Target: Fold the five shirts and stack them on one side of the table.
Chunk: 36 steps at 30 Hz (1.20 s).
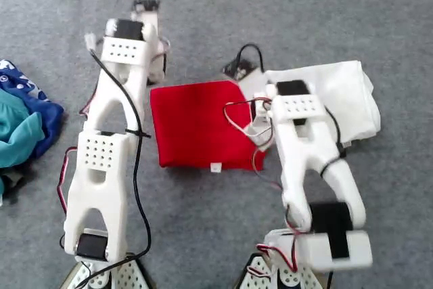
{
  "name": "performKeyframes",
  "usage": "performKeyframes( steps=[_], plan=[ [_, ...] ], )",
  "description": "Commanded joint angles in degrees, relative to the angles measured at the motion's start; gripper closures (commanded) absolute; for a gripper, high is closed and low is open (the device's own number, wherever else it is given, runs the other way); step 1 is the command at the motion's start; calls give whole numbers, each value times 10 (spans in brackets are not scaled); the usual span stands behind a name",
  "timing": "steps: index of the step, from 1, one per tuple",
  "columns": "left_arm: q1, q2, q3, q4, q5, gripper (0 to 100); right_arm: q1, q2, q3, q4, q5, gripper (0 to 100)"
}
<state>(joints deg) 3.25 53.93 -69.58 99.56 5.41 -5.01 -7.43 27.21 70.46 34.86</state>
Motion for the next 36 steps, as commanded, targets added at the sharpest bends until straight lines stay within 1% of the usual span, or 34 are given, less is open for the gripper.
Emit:
performKeyframes(
  steps=[1, 6, 12, 14, 16, 19, 21, 23, 25, 26, 29, 36],
  plan=[
    [-12, -68, -36, 15, -8, 971, 2, -86, -49, -8, 4, 984],
    [-14, -135, 88, 15, -25, 971, 3, -81, -98, -57, 4, 984],
    [-8, -304, 316, 6, -34, 970, 2, -29, -175, -33, 1, 984],
    [0, -371, 404, -17, -35, 970, 2, 3, -191, -63, 1, 983],
    [22, -447, 515, -52, -37, 970, 2, 49, -213, -94, 1, 983],
    [84, -575, 724, -147, -36, 970, 2, 132, -269, -103, 0, 983],
    [108, -661, 861, -257, -34, 970, 4, 180, -308, -97, 0, 983],
    [100, -729, 973, -370, -22, 970, 5, 215, -348, -74, 0, 983],
    [92, -763, 1057, -454, -2, 970, 3, 242, -378, -58, 0, 983],
    [91, -765, 1078, -469, 2, 970, 1, 255, -390, -55, 0, 983],
    [99, -751, 1111, -474, 3, 971, -3, 293, -415, -59, 0, 983],
    [136, -694, 1128, -476, 3, 971, -4, 402, -471, -60, 0, 983]
  ],
)
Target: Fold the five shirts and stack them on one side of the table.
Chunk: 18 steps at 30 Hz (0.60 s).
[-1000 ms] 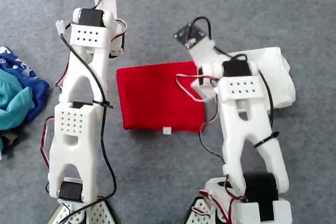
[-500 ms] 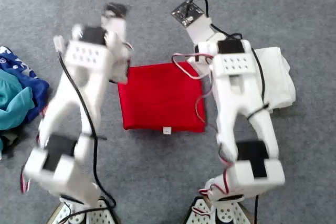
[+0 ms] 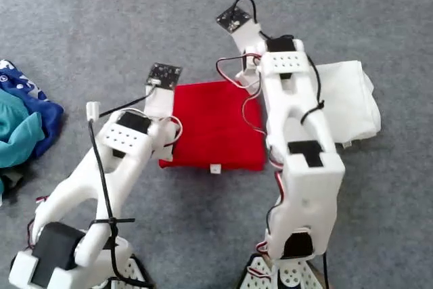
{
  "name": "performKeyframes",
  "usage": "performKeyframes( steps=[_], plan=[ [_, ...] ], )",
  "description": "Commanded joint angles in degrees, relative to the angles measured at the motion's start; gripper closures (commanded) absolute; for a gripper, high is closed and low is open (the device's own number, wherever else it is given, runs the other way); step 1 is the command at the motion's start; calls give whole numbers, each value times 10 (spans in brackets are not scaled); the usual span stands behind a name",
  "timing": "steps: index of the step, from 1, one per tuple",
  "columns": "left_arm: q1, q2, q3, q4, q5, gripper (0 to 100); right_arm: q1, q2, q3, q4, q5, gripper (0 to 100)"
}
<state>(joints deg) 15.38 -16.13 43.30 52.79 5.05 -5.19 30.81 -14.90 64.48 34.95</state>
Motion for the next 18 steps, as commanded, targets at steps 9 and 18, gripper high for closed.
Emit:
performKeyframes(
  steps=[9, 18],
  plan=[
    [-26, 60, -1, -9, 2, 971, 1, 133, -178, 18, -1, 983],
    [-30, 62, -77, 33, -17, 971, -12, 130, -323, 178, 3, 984]
  ],
)
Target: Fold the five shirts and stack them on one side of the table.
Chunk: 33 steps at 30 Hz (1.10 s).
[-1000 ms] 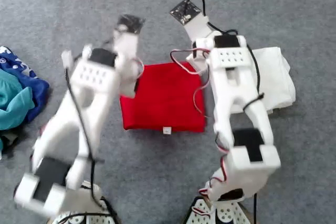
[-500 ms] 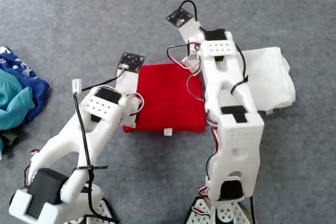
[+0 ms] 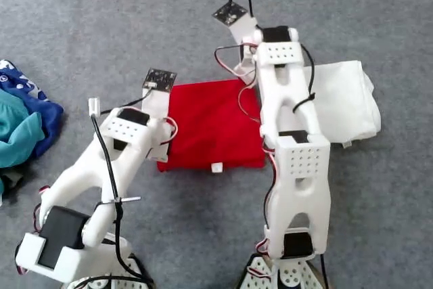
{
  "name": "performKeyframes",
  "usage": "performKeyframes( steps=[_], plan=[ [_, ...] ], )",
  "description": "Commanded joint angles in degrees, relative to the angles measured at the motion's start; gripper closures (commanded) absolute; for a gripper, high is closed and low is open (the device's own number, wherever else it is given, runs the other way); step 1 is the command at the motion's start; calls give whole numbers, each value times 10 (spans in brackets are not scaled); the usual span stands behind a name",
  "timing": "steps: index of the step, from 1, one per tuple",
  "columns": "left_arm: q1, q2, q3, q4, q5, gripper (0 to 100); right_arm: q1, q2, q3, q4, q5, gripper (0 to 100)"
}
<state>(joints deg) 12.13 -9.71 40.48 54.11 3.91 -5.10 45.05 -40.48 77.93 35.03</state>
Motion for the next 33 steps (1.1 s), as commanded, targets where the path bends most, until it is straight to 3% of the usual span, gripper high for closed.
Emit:
performKeyframes(
  steps=[1, 7, 14, 22, 33],
  plan=[
    [4, -3, -60, 32, -5, 971, -11, -14, -84, 59, 2, 984],
    [-21, -2, -165, 85, -22, 970, 4, -15, -249, 229, -1, 984],
    [-81, 68, -258, 15, -32, 970, 12, -89, -274, 234, -23, 984],
    [-92, 257, -407, 23, 13, 970, 21, -282, -42, 233, -21, 984],
    [-104, 380, -543, 97, 13, 970, 18, -502, 350, 222, -25, 984]
  ],
)
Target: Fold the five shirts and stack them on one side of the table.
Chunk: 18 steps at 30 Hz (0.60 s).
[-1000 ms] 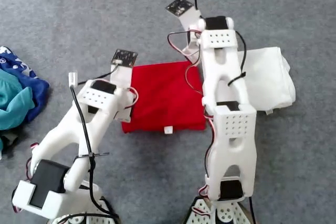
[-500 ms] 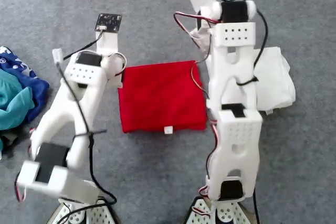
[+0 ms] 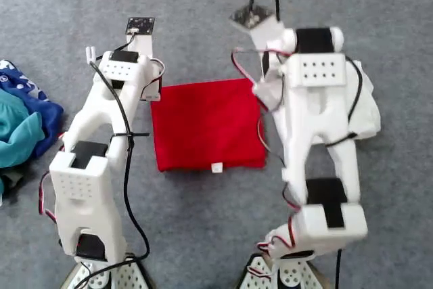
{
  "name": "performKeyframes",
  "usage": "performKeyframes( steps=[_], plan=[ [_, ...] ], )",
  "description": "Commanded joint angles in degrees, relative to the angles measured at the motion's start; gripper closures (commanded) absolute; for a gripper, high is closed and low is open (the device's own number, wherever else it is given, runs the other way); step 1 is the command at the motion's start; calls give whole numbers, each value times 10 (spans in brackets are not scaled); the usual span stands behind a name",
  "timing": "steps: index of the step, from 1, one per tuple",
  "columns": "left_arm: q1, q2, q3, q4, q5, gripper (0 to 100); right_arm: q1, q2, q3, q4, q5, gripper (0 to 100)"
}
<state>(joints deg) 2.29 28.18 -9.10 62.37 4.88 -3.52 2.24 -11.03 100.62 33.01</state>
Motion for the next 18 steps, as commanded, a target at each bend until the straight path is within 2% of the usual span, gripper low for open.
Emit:
performKeyframes(
  steps=[1, 7, 10, 13, 16, 18],
  plan=[
    [-6, 5, -53, 19, 4, 970, 0, -93, 77, -6, -5, 983],
    [-55, 11, -75, 40, -1, 970, -30, -165, 197, -13, -25, 982],
    [-105, 14, -75, 40, -1, 970, -59, -167, 240, -76, -138, 943],
    [-131, 15, -73, 37, -2, 970, -88, -167, 291, -170, -290, 814],
    [-135, 15, -70, 18, -2, 970, -122, -167, 351, -270, -378, 688],
    [-132, 15, -69, 12, -2, 970, -149, -160, 382, -317, -425, 651]
  ],
)
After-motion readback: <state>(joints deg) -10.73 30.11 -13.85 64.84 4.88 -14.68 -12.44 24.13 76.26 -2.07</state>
